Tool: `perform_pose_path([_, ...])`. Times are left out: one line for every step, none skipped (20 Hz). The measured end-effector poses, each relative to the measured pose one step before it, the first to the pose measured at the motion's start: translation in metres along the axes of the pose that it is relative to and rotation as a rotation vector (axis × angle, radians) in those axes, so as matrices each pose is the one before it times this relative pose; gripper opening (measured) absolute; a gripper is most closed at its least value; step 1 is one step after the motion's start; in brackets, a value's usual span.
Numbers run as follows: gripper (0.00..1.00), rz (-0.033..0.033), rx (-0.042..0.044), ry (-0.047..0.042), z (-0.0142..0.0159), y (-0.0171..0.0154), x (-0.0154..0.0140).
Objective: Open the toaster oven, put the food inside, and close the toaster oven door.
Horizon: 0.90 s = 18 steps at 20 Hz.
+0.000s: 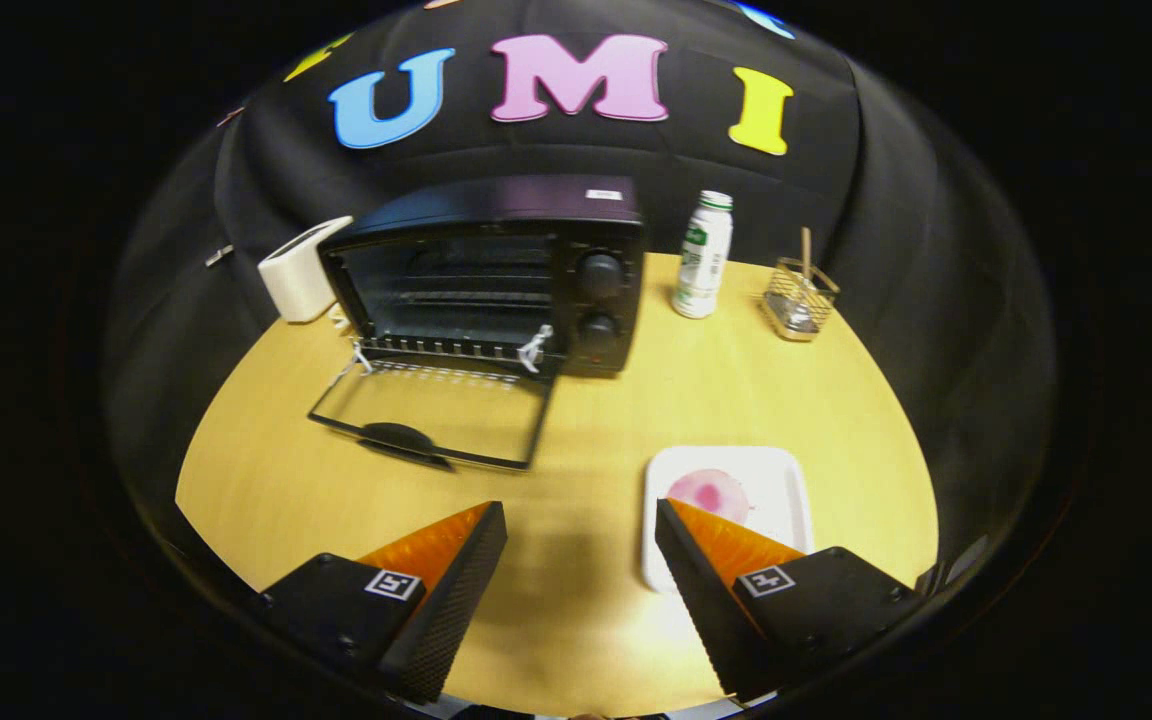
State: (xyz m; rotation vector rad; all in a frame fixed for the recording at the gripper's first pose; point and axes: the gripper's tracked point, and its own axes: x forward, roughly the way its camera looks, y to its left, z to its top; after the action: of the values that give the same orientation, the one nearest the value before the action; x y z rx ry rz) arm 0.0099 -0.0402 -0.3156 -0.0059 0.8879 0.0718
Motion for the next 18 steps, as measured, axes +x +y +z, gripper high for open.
perform_pose_path([0.99, -0.01876, 0.01222, 0.02479, -0.00539, -0.02277, -0.00252])
perform_pose_path([0.99, -0.01916, 0.01924, 0.01762, -0.00355, -0.02166, -0.0024])
perform_pose_path([0.99, -0.01614, 0.01988, 0.01593, 0.00005, -0.02008, 0.0009])
perform_pose_path([0.99, -0.01562, 0.01614, 0.01526, -0.00304, -0.01806, 0.00076])
perform_pose_path([0.99, -0.01382, 0.00731, 0.01391, -0.00177, -0.0173, 0.00216])
perform_pose_path([0.99, -0.00896, -0.00069, 0.01403, -0.00212, -0.01458, 0.00393])
perform_pose_path([0.99, -0.00324, -0.00883, 0.01564, -0.00318, -0.01063, 0.00407])
perform_pose_path([1.0, -0.0042, -0.01031, 0.01849, -0.00358, -0.00957, 0.00513])
perform_pose_path([1.0, 0.00519, -0.00246, 0.01691, -0.00193, -0.00882, 0.00495])
perform_pose_path([1.0, 0.01147, 0.0062, 0.0218, -0.00272, -0.00602, 0.00521])
perform_pose_path([1.0, 0.00917, 0.00879, 0.01912, -0.00118, -0.00455, 0.00651])
perform_pose_path([1.0, 0.00617, 0.00422, 0.01609, -0.00153, -0.00404, 0.00641])
perform_pose_path([1.0, 0.00531, 0.00174, 0.02099, -0.00161, -0.00451, 0.00805])
perform_pose_path([1.0, 0.00805, 0.00157, 0.02346, -0.00221, -0.00243, 0.00717])
perform_pose_path([1.0, 0.00495, -0.00363, 0.02111, -0.0025, -0.00206, 0.00501])
perform_pose_path([1.0, 0.00221, -0.00979, 0.01868, -0.00278, -0.00175, 0.00584])
perform_pose_path([1.0, 0.00279, -0.00872, 0.01793, -0.0018, -0.00111, 0.00616])
perform_pose_path([1.0, 0.0042, -0.00579, 0.01848, -0.00281, -0.00063, 0.00468])
